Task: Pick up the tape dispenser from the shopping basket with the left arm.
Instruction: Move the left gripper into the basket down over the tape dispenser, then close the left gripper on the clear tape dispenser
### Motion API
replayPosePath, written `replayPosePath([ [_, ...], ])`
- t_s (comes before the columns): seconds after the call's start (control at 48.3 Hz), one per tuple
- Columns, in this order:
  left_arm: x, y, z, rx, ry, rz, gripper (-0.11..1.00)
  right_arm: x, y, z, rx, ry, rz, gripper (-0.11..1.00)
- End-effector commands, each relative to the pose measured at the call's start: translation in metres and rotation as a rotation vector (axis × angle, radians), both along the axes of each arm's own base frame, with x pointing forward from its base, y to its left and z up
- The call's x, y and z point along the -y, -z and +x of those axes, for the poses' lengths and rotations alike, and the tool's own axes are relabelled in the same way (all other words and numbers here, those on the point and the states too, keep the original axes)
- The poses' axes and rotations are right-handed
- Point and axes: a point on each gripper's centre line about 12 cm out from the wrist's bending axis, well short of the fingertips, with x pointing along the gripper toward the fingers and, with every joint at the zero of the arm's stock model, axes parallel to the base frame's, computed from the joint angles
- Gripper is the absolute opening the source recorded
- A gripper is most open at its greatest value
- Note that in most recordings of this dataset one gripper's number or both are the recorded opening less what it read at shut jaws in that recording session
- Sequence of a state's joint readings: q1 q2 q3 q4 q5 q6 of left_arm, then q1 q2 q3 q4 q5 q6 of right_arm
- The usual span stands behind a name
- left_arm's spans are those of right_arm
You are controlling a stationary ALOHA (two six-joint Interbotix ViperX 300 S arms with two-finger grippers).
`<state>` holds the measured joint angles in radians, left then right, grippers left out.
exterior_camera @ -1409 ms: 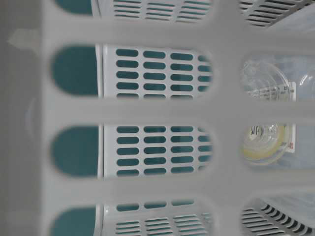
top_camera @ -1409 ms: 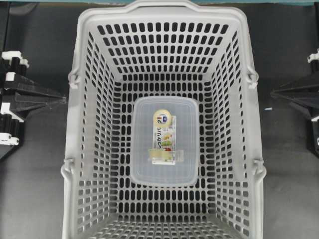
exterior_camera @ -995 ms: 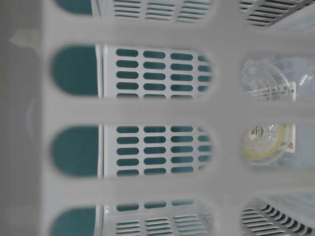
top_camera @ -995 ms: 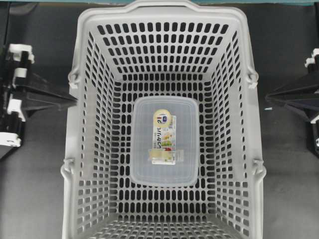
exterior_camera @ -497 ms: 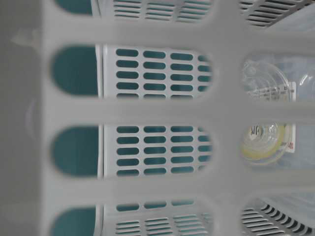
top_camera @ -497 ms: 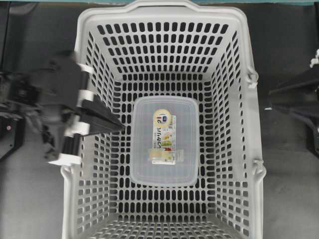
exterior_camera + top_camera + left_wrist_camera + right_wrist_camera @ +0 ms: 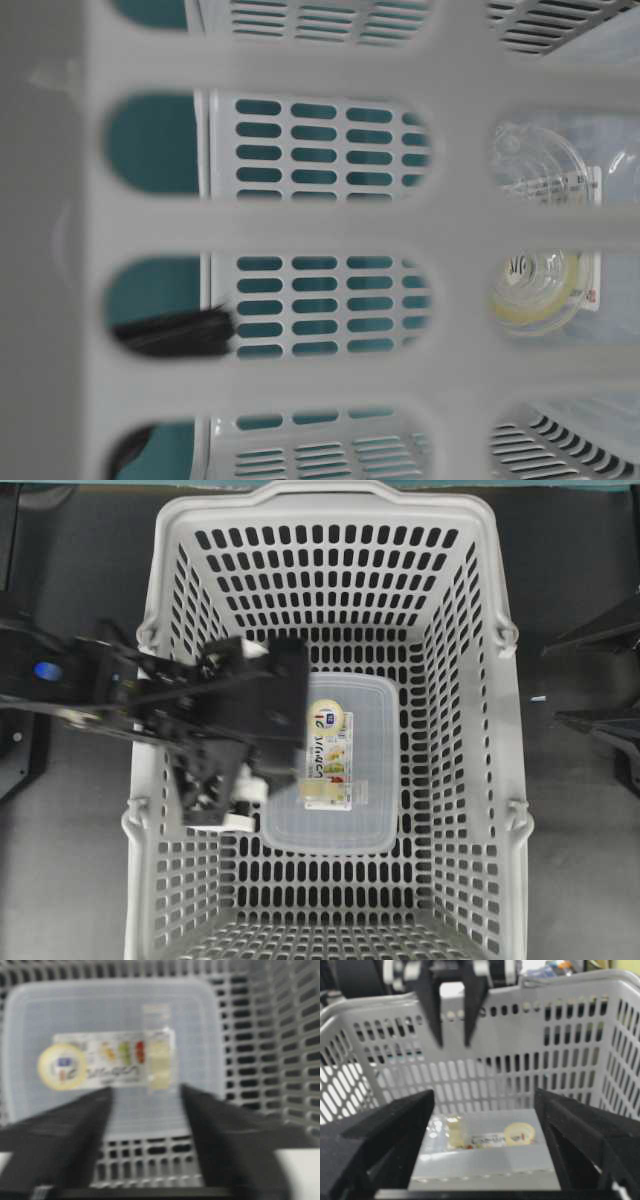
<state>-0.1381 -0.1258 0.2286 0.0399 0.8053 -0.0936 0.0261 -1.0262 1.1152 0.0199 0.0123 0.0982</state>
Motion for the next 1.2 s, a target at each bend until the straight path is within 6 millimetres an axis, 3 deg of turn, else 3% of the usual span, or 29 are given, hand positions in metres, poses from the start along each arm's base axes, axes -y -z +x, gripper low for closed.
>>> replayPosePath([
  [0.0, 0.008, 0.0, 0.013, -0.032, 0.012, 0.005, 0.64, -0.001, -0.011, 0.002, 0.03, -0.005, 0.007, 0.76],
  [0.104, 0.012, 0.023, 0.026, -0.11, 0.015, 0.017, 0.87, -0.001, -0.011, 0.001, 0.031, -0.006, 0.005, 0.76],
  [0.145, 0.013, 0.029, 0.03, -0.125, 0.015, 0.021, 0.9, -0.001, -0.011, 0.001, 0.032, -0.007, 0.006, 0.76],
  [0.435, 0.014, 0.079, 0.048, -0.214, 0.011, 0.033, 0.9, -0.002, -0.013, -0.002, 0.046, -0.012, 0.005, 0.76],
  [0.622, 0.013, 0.093, 0.057, -0.179, 0.008, 0.026, 0.89, -0.002, -0.013, -0.003, 0.047, -0.012, 0.005, 0.76],
  [0.705, 0.012, 0.091, 0.058, -0.17, 0.009, 0.025, 0.85, -0.003, -0.012, -0.003, 0.046, -0.013, 0.006, 0.76],
  [0.767, 0.012, 0.092, 0.056, -0.178, 0.014, 0.031, 0.76, -0.002, -0.013, -0.003, 0.047, -0.013, 0.006, 0.76],
  [0.932, 0.013, 0.081, 0.05, -0.216, 0.026, 0.045, 0.28, -0.002, -0.012, -0.003, 0.047, -0.013, 0.005, 0.76],
  [1.036, 0.012, 0.058, 0.049, -0.21, 0.022, 0.043, 0.28, -0.002, -0.012, -0.003, 0.047, -0.013, 0.005, 0.76],
  [1.181, 0.011, 0.001, 0.046, -0.185, 0.016, 0.041, 0.28, -0.002, -0.01, -0.004, 0.044, -0.013, 0.006, 0.76],
])
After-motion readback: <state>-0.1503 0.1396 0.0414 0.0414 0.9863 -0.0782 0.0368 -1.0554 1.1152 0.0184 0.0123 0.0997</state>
